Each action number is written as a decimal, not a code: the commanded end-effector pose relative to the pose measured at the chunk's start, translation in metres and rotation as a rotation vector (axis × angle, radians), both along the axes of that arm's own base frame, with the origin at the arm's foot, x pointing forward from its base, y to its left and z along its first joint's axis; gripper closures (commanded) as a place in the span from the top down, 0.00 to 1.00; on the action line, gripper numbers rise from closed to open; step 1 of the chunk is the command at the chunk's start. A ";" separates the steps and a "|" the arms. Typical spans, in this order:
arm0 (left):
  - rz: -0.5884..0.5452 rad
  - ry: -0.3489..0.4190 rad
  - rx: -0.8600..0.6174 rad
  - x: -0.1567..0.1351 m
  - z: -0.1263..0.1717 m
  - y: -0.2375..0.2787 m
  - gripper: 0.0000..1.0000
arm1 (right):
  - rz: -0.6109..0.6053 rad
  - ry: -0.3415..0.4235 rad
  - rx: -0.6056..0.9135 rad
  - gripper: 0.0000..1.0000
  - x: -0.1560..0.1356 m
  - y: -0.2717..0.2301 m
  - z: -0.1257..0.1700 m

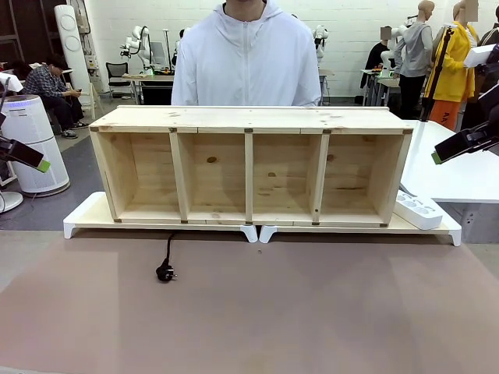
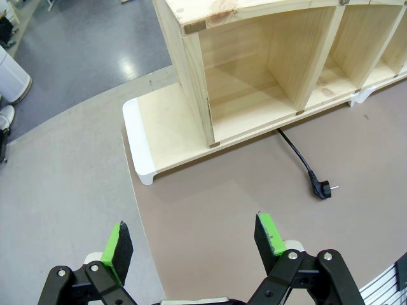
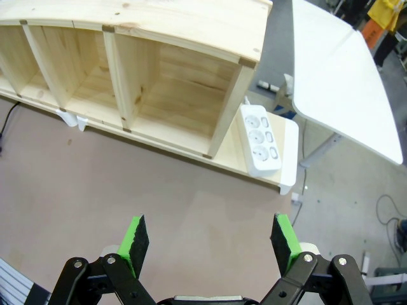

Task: Perform cable management.
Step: When the cord part of the Power Cable appears at the lower middle area of the table and stops, grasp the cord part of the Power Cable.

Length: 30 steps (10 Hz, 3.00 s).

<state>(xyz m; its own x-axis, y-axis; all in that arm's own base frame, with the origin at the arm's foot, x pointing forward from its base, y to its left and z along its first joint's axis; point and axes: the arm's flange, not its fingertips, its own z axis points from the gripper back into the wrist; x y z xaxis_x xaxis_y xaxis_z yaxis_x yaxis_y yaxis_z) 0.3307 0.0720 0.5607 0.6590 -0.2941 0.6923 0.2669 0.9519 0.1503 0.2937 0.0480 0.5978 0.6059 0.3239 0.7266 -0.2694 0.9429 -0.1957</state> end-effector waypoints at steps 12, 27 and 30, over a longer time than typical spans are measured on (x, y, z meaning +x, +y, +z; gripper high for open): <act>0.004 0.007 -0.001 0.000 -0.001 0.001 1.00 | 0.002 -0.005 -0.012 1.00 0.001 -0.003 0.000; 0.004 0.007 -0.001 0.000 -0.001 0.001 1.00 | 0.429 0.159 -0.125 1.00 0.055 0.165 0.016; 0.004 0.007 -0.001 0.000 -0.001 0.001 1.00 | 0.546 0.254 -0.155 1.00 0.057 0.252 0.006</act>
<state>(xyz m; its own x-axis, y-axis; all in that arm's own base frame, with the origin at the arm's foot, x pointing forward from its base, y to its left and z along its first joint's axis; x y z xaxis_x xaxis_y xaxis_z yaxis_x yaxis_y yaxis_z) 0.3308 0.0712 0.5604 0.6595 -0.2959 0.6911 0.2675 0.9515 0.1520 0.3419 0.2906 0.5992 0.4741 0.6987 0.5358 -0.7306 0.6518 -0.2034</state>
